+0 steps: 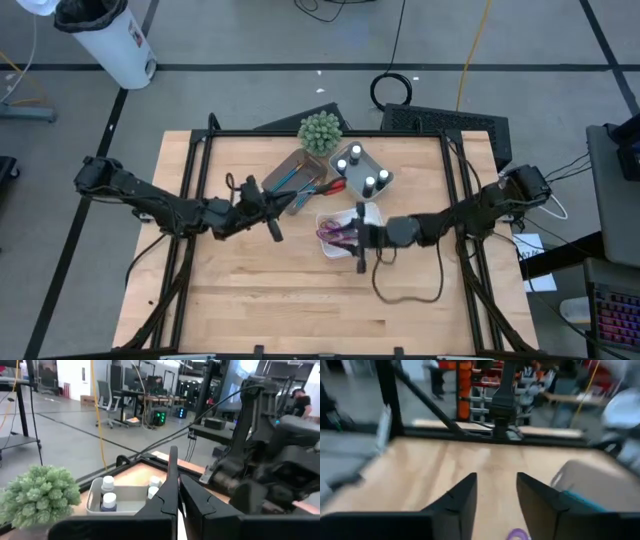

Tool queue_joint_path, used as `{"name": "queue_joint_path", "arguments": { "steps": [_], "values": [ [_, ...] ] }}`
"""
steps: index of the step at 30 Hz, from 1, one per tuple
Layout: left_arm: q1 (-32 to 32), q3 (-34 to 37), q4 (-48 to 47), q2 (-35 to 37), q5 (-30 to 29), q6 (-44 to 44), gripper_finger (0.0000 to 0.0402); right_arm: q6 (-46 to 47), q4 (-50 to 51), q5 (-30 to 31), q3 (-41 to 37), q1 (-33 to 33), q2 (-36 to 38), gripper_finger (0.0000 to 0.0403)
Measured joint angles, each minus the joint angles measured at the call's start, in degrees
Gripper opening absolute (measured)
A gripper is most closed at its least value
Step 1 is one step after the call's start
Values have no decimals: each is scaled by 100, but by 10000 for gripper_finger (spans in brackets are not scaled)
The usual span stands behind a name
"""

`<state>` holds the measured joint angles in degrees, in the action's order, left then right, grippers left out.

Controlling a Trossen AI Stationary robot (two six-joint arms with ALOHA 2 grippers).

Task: Pick & Place Paint Supplies
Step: Put the black scissors into the white bin

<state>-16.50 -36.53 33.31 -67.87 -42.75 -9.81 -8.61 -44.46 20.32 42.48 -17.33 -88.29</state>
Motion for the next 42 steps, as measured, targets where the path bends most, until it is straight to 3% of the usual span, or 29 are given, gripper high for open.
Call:
{"name": "queue_joint_path", "arguments": {
  "steps": [3, 7, 10, 15, 21, 27, 31, 35, 42],
  "values": [
    [-99, 2, 614, -122, 110, 123, 4, 1057, -67, -762, 0, 441, -2, 142],
    [-293, 4, 1558, -418, 758, 518, 3, 2070, -104, -845, -1, 910, -2, 170],
    [-316, 4, 2356, -698, 971, 732, 3, 2182, -710, -925, -4, 1008, -4, 180],
    [-349, -1, 2861, -851, 1147, 1002, 3, 1771, -2313, -1162, -4, 967, -4, 184],
    [-345, 0, 2932, -867, 1510, 1013, 2, 1372, -3398, -1143, -4, 946, -2, 172],
    [-337, 0, 2910, -867, 1584, 1012, 2, 1084, -3726, -1294, -4, 945, -2, 158],
    [-274, 0, 2810, -864, 1600, 1003, 2, 1001, -3699, -1304, -4, 949, -2, 127],
    [-204, 0, 2638, -859, 1602, 799, 4, 866, -3606, -1457, -7, 946, -2, 63],
    [-161, 0, 2222, -864, 1788, 502, 31, 915, -3343, -1820, -11, 949, 85, 61]
  ]
}}
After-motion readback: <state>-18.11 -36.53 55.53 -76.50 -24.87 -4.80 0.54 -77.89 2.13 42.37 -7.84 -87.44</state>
